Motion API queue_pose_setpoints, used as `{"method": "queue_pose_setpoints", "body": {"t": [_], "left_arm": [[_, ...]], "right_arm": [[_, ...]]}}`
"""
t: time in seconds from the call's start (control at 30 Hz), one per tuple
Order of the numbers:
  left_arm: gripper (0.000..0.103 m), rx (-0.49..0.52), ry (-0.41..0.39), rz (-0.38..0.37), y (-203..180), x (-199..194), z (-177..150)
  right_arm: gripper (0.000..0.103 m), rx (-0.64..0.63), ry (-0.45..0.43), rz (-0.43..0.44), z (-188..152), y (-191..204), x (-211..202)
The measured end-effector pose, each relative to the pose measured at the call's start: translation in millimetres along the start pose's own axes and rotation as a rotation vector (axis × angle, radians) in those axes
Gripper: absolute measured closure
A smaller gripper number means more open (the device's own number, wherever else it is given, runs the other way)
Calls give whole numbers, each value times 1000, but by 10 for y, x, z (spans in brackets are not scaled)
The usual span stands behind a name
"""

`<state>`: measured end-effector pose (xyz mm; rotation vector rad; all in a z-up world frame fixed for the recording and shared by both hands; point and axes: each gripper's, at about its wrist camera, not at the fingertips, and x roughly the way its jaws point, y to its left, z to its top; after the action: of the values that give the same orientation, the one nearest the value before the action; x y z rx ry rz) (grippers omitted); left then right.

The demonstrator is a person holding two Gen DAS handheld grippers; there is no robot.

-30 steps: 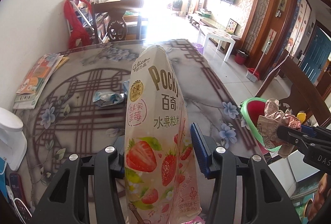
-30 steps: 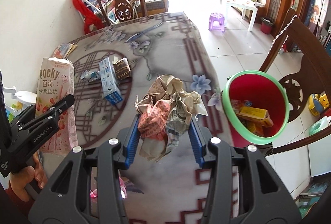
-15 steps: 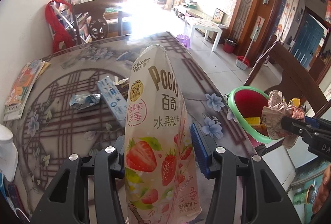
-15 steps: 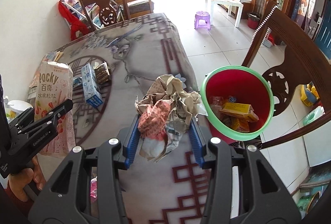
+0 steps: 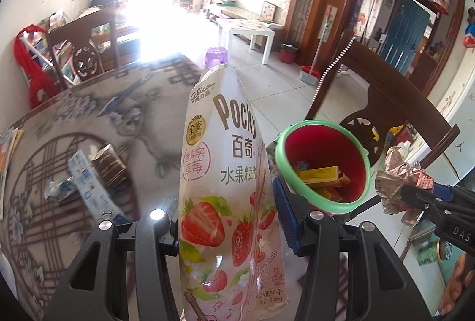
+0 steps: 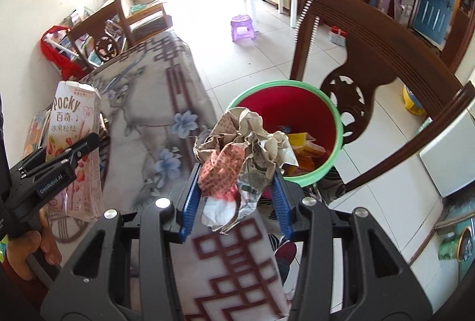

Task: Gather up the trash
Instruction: 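Carry the Pocky box and crumpled paper over the red bin, then open the left tool to drop the Pocky box while the right tool drops the paper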

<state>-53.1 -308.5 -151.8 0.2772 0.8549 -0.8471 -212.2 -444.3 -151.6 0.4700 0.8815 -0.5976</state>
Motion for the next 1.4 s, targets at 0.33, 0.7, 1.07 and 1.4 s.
{"method": "queue_pose_setpoints", "body": {"t": [0.33, 0.7, 1.07, 1.4], "left_arm": [[56, 67, 17, -15, -382, 115, 79], [56, 127, 43, -58, -811, 583, 284], [32, 233, 87, -168, -1392, 1200, 595], [24, 113, 43, -131, -929, 730, 517]], "right_arm": [[60, 42, -11, -9, 251, -508, 231], [29, 113, -17, 21, 610, -1019, 707], [18, 214, -99, -62, 560, -1291, 187], [18, 152, -134, -68, 627, -986, -18]]}}
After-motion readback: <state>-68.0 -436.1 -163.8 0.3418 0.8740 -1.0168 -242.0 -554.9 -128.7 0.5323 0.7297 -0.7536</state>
